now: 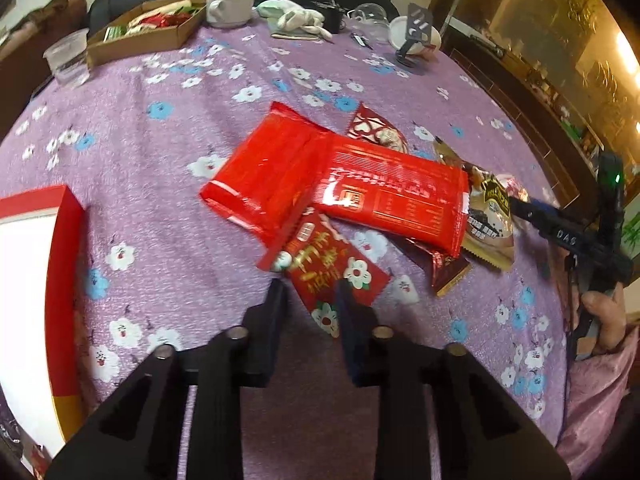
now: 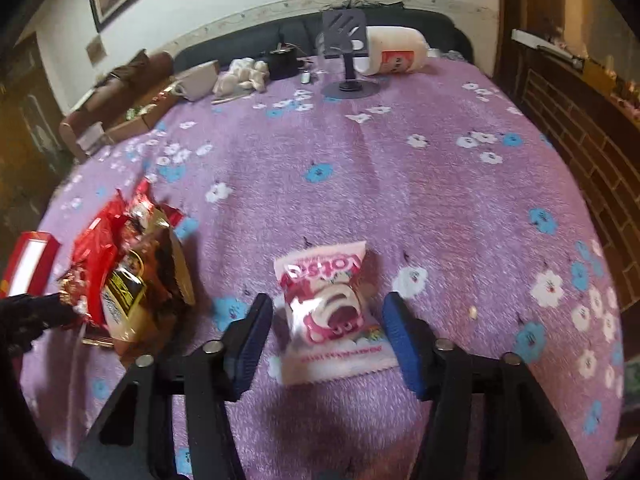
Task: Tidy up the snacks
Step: 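Reach the left gripper to a red candy pack while the right grasps the pink Lotso packet, then grasp the red candy pack with the left gripper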
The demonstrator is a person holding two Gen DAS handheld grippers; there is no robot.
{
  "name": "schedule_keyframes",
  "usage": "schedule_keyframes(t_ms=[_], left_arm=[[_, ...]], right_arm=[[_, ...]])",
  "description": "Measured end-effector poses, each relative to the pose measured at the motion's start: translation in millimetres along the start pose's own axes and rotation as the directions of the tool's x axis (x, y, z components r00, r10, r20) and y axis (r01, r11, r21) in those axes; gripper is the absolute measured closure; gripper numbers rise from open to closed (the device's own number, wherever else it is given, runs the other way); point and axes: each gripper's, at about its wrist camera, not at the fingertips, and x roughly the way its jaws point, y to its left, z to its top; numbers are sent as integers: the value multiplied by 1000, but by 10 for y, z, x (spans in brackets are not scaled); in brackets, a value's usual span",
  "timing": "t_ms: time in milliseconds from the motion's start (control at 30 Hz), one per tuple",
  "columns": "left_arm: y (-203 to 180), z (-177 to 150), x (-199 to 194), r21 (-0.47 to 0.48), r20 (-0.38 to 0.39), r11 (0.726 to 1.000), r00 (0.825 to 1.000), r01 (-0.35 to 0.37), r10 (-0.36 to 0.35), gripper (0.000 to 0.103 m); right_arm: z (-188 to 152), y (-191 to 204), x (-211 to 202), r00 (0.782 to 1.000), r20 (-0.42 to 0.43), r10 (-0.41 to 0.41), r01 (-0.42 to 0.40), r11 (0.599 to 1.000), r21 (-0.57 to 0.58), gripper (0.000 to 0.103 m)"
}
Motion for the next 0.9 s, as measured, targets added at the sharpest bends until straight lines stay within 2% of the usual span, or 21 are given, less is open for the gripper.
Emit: schedule_keyframes(t_ms=[200, 267, 333, 400, 500, 533, 700, 900], left_arm=[[15, 37, -31, -64, -7, 998, 1000, 13, -14, 85], [6, 63, -4, -107, -19, 994, 999, 26, -28, 76], [5, 97, 37, -175, -16, 984, 999, 42, -45, 59], [-19, 140, 68, -201, -6, 979, 1000, 28, -30, 55], [-71, 180, 113, -203, 25, 979, 1000, -4, 10, 55], [-94, 186, 124, -191, 29, 982, 999, -15, 21, 66], [-191, 144, 154, -100, 55, 994, 997, -47, 53, 87], [-159, 54, 19, -51, 76, 998, 997, -25, 29, 99]], right_arm=[[-64, -57, -79, 1000, 1, 5, -5, 997, 79, 60], [-103, -28, -119, 1000, 3, 25, -25, 995, 95, 60], [-149, 34, -145, 999, 11, 37, -38, 994, 106, 60], [-182, 93, -166, 999, 21, 37, -39, 994, 98, 60], [-199, 125, -170, 999, 32, 33, -35, 995, 93, 60], [-200, 118, -170, 999, 36, 39, -43, 994, 98, 60], [-196, 66, -186, 996, 52, 77, -83, 988, 132, 60], [-191, 73, -260, 989, 85, 121, -133, 980, 149, 60]])
